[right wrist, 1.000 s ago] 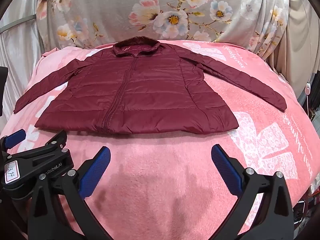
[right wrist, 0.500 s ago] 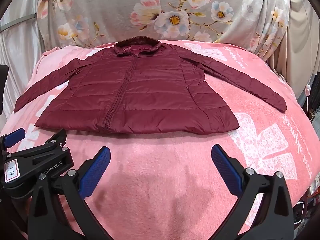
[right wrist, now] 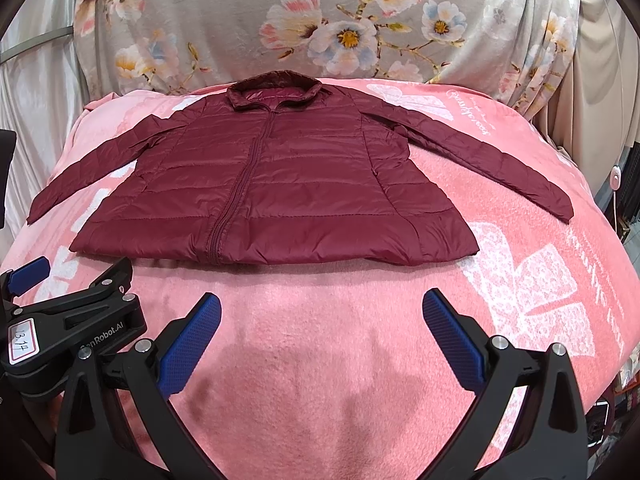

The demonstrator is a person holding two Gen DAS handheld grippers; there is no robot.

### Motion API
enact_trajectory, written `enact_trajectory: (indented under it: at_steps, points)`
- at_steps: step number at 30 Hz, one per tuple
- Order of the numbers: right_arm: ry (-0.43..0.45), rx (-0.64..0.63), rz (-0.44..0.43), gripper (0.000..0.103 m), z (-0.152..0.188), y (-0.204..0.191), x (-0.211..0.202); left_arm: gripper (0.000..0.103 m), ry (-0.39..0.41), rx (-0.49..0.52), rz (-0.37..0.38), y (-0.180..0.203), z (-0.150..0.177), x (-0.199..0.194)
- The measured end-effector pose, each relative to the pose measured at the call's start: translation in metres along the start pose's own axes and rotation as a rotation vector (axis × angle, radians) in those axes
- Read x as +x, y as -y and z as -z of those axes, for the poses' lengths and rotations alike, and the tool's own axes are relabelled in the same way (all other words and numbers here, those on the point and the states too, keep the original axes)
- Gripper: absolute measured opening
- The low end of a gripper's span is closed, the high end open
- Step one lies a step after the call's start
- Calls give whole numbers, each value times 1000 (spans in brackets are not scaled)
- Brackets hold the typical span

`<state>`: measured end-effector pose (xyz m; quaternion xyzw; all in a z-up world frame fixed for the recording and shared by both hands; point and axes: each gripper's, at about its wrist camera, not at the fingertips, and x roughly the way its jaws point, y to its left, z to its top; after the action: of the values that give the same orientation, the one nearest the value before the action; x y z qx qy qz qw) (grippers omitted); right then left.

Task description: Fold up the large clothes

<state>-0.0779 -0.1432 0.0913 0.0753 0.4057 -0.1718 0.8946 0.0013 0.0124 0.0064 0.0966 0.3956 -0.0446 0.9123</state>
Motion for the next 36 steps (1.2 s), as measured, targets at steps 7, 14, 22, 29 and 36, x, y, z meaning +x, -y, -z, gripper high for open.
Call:
enact_trajectory:
  at_steps: [7,14,22,29,36]
  points:
    - [-2,3,-1,98,1,-1,1,97,-3,-4,-1,-8,3,3]
    - [-4,5,-3,98,4,2,2,97,-3,-3,-4,-1,6,5]
    - [-16,14,-3,98,7,4,6,97,-4,-1,-4,-2,7,5]
    - [-17,14,0,98,5,4,6,97,-4,-2,-5,0,6,5]
    - [-17,13,2,98,5,4,6,97,-5,-2,-8,1,9,6]
